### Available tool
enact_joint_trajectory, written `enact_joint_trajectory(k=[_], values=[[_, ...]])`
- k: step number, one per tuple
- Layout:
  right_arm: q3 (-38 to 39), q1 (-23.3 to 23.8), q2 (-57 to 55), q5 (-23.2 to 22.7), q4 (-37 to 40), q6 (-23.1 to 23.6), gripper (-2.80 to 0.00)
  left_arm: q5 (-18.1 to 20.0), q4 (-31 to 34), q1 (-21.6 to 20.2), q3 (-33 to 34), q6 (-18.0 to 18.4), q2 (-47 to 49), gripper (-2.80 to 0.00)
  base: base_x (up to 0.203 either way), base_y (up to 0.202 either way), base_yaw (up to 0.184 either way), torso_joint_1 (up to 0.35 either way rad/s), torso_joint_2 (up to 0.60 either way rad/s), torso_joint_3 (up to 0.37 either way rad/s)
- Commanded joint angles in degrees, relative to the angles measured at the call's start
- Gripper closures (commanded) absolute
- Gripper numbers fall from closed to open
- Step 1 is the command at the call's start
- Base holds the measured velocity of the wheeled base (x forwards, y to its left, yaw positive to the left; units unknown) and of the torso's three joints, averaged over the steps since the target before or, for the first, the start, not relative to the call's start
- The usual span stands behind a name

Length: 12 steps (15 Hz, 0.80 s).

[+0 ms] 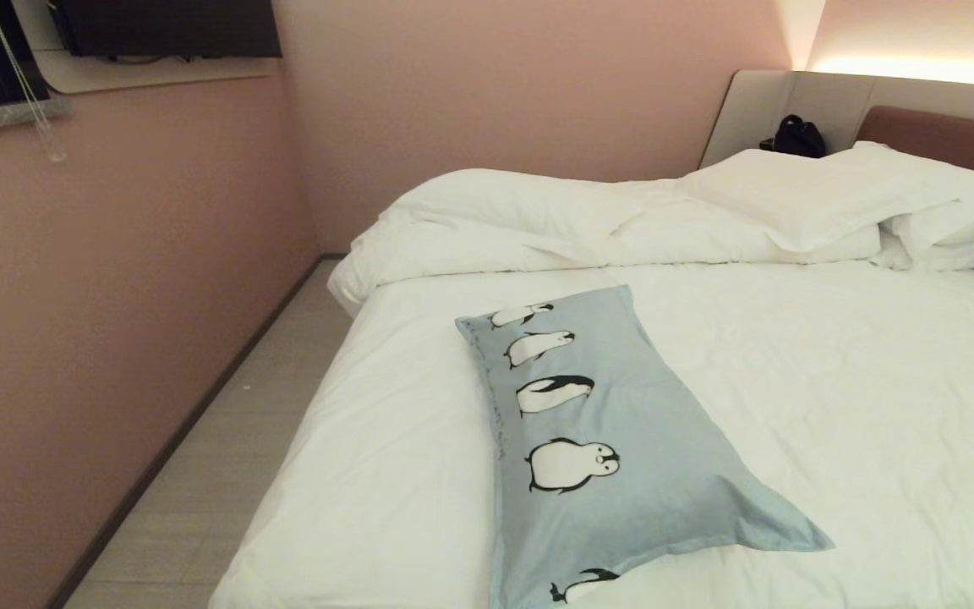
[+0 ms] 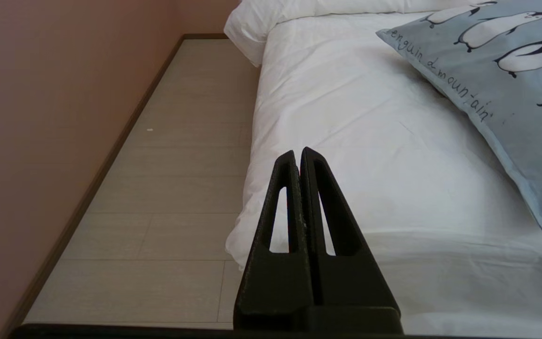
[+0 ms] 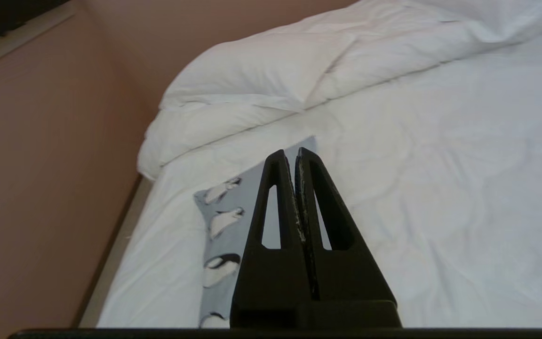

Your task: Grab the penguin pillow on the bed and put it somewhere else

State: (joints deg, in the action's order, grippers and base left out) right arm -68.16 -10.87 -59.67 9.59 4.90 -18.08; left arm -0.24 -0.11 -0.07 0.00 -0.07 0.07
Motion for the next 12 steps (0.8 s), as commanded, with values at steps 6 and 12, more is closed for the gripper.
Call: enact_joint_trajectory(k=[6, 12], values=[[7.2, 2.0, 19.5, 24.0, 13.0, 0.4, 0.00, 0.0, -0.1, 0.0, 0.0, 0.0, 0.0, 0.00, 0.000, 0.000, 0.000, 0.000, 0.00, 0.000], [16.8, 15.5, 30.1, 29.2, 12.8, 0.7, 0.00, 0.0, -0.1, 0.0, 0.0, 0.0, 0.0, 0.00, 0.000, 0.000, 0.000, 0.000, 0.00, 0.000]])
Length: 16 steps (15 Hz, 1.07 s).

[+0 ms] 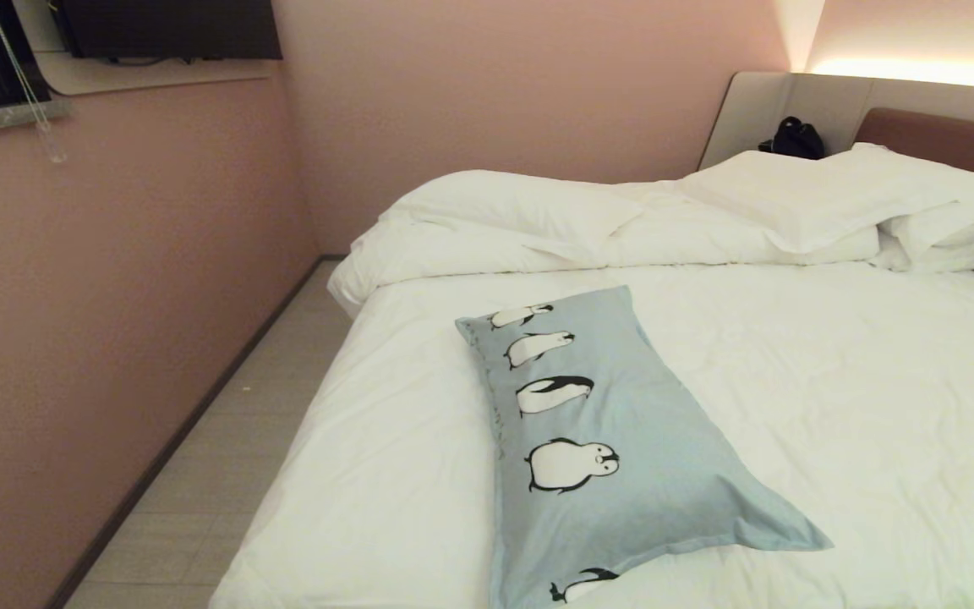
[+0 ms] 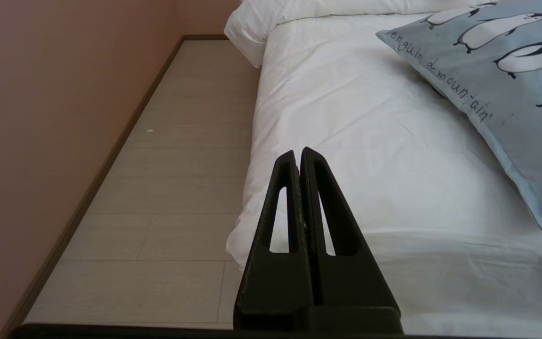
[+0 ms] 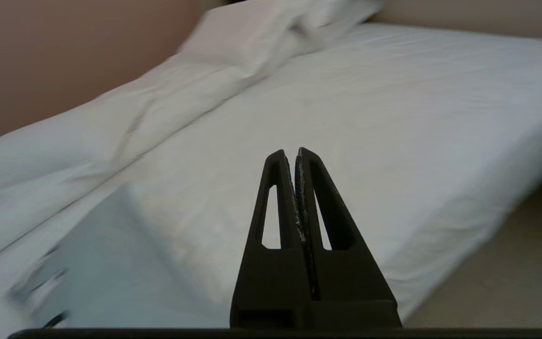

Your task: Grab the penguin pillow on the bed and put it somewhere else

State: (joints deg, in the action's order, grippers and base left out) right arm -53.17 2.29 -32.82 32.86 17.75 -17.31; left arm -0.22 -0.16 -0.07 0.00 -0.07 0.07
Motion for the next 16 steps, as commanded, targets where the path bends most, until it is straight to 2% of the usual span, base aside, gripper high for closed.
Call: enact_joint_trajectory(k=[1, 4, 6, 8, 10, 14, 16], values=[[3.5, 2.9, 5.3, 4.8, 0.0, 0.0, 0.00, 0.0, 0.0, 0.0, 0.0, 0.0, 0.0, 0.00, 0.000, 0.000, 0.000, 0.000, 0.00, 0.000], [7.3, 3.0, 12.1, -2.5, 0.4, 0.2, 0.00, 0.0, 0.0, 0.0, 0.0, 0.0, 0.0, 0.00, 0.000, 0.000, 0.000, 0.000, 0.00, 0.000], [10.0, 2.8, 16.9, -13.0, 1.7, 1.0, 0.00, 0.0, 0.0, 0.0, 0.0, 0.0, 0.0, 0.00, 0.000, 0.000, 0.000, 0.000, 0.00, 0.000], [10.8, 1.1, 17.3, -18.4, 2.8, 0.7, 0.00, -0.1, 0.0, 0.0, 0.0, 0.0, 0.0, 0.00, 0.000, 0.000, 0.000, 0.000, 0.00, 0.000], [10.5, -4.3, 17.4, -20.7, 3.8, 2.0, 0.00, 0.0, 0.0, 0.0, 0.0, 0.0, 0.0, 0.00, 0.000, 0.000, 0.000, 0.017, 0.00, 0.001], [16.9, -3.6, 23.3, -22.6, 6.7, 4.5, 0.00, 0.0, 0.0, 0.0, 0.0, 0.0, 0.0, 0.00, 0.000, 0.000, 0.000, 0.000, 0.00, 0.000], [20.3, -3.1, 27.9, -25.1, 6.9, 8.3, 0.00, 0.0, 0.0, 0.0, 0.0, 0.0, 0.0, 0.00, 0.000, 0.000, 0.000, 0.000, 0.00, 0.000]])
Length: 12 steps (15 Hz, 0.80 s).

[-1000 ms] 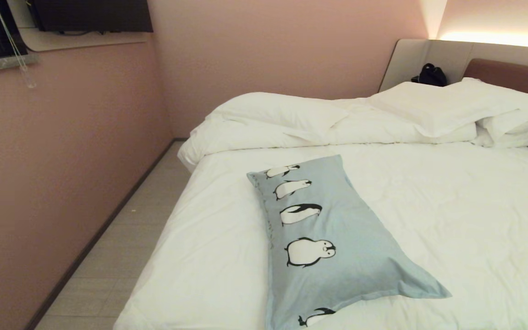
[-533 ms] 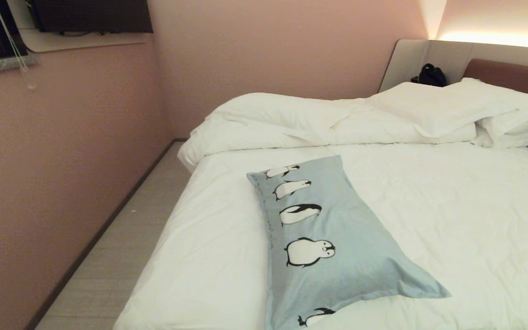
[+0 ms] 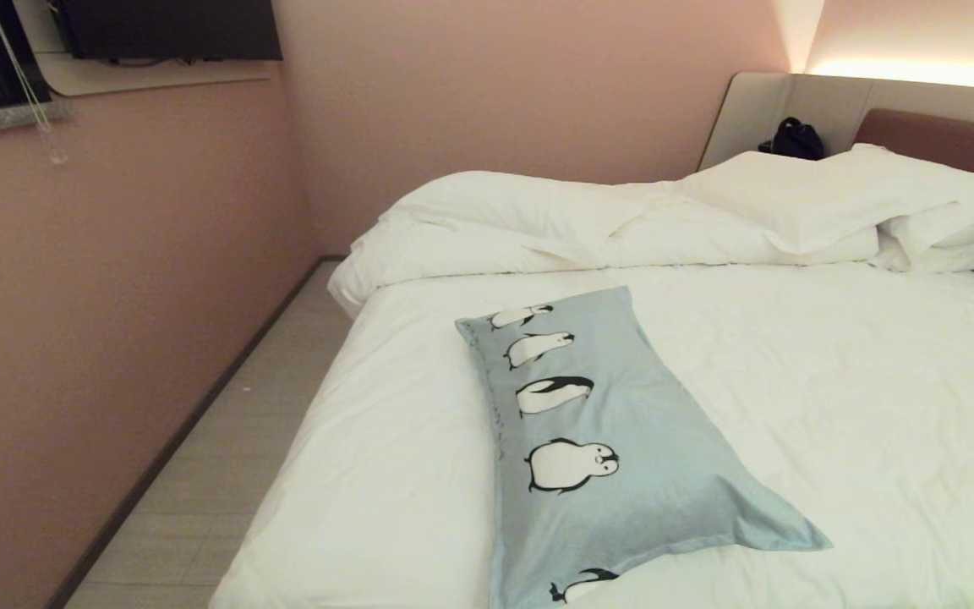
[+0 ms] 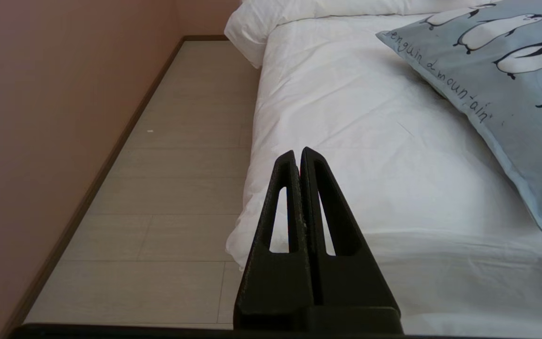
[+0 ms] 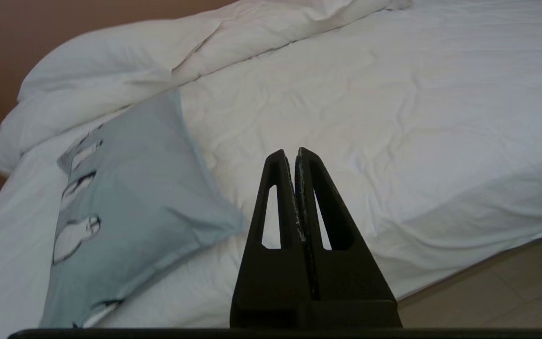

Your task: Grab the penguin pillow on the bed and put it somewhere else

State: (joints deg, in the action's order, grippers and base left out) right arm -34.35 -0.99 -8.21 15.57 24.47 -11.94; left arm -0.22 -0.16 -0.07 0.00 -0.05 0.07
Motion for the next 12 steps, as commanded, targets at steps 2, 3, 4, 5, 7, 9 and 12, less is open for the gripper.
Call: enact_joint_trajectory(k=[2, 3, 4, 5, 7, 9, 12], values=[[6.9, 0.3, 7.8, -9.4, -0.1, 10.1, 0.00, 0.0, 0.0, 0.0, 0.0, 0.0, 0.0, 0.00, 0.000, 0.000, 0.000, 0.000, 0.00, 0.000], [8.9, 0.4, 8.2, -9.8, -1.8, 12.3, 0.00, 0.0, 0.0, 0.0, 0.0, 0.0, 0.0, 0.00, 0.000, 0.000, 0.000, 0.000, 0.00, 0.000], [9.6, 0.4, 8.2, -10.2, -4.9, 12.9, 0.00, 0.0, 0.0, 0.0, 0.0, 0.0, 0.0, 0.00, 0.000, 0.000, 0.000, 0.000, 0.00, 0.000], [10.6, 0.4, 8.2, -10.9, -6.4, 13.3, 0.00, 0.0, 0.0, 0.0, 0.0, 0.0, 0.0, 0.00, 0.000, 0.000, 0.000, 0.000, 0.00, 0.000], [13.0, 0.4, 8.2, -11.9, -9.1, 13.8, 0.00, 0.0, 0.0, 0.0, 0.0, 0.0, 0.0, 0.00, 0.000, 0.000, 0.000, 0.000, 0.00, 0.000], [15.8, 0.4, 8.2, -12.2, -13.4, 14.1, 0.00, 0.0, 0.0, 0.0, 0.0, 0.0, 0.0, 0.00, 0.000, 0.000, 0.000, 0.000, 0.00, 0.000], [19.2, 0.4, 8.2, -16.0, -15.0, 15.9, 0.00, -0.1, 0.0, 0.0, 0.0, 0.0, 0.0, 0.00, 0.000, 0.000, 0.000, 0.000, 0.00, 0.000]])
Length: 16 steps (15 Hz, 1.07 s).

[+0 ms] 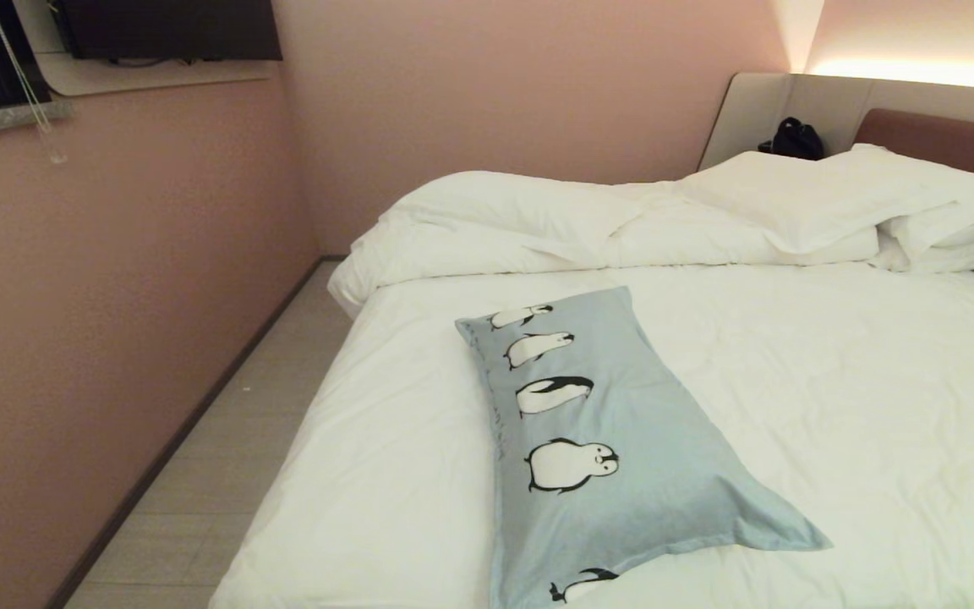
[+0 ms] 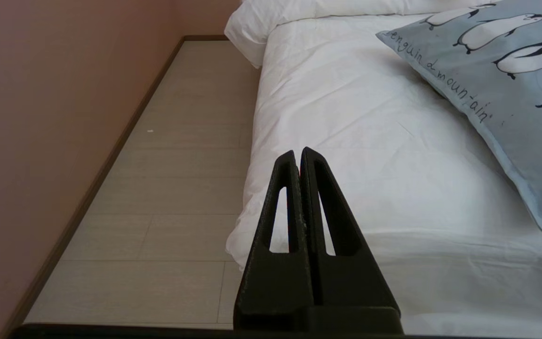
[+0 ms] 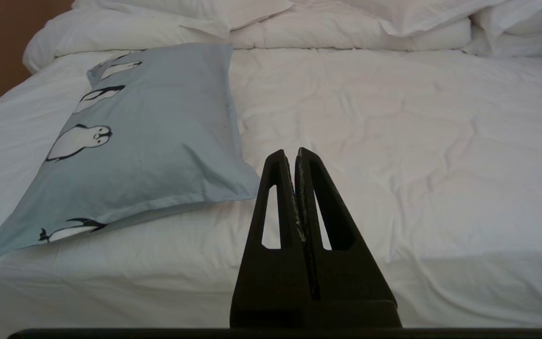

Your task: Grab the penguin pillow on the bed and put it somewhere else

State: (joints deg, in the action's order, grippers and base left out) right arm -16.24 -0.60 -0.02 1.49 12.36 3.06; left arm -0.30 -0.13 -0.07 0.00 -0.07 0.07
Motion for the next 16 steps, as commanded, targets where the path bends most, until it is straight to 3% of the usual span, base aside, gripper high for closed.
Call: enact_joint_trajectory(k=[1, 8, 16], values=[[2.6, 0.0, 0.0, -2.4, -2.9, 1.3, 0.00, 0.0, 0.0, 0.0, 0.0, 0.0, 0.0, 0.00, 0.000, 0.000, 0.000, 0.000, 0.00, 0.000], [16.1, 0.0, 0.0, -2.3, -13.4, 1.1, 0.00, 0.0, 0.0, 0.0, 0.0, 0.0, 0.0, 0.00, 0.000, 0.000, 0.000, 0.000, 0.00, 0.000], [16.2, 0.0, 0.0, -1.7, -12.3, -2.3, 0.00, 0.0, 0.0, 0.0, 0.0, 0.0, 0.0, 0.00, 0.000, 0.000, 0.000, 0.000, 0.00, 0.000]])
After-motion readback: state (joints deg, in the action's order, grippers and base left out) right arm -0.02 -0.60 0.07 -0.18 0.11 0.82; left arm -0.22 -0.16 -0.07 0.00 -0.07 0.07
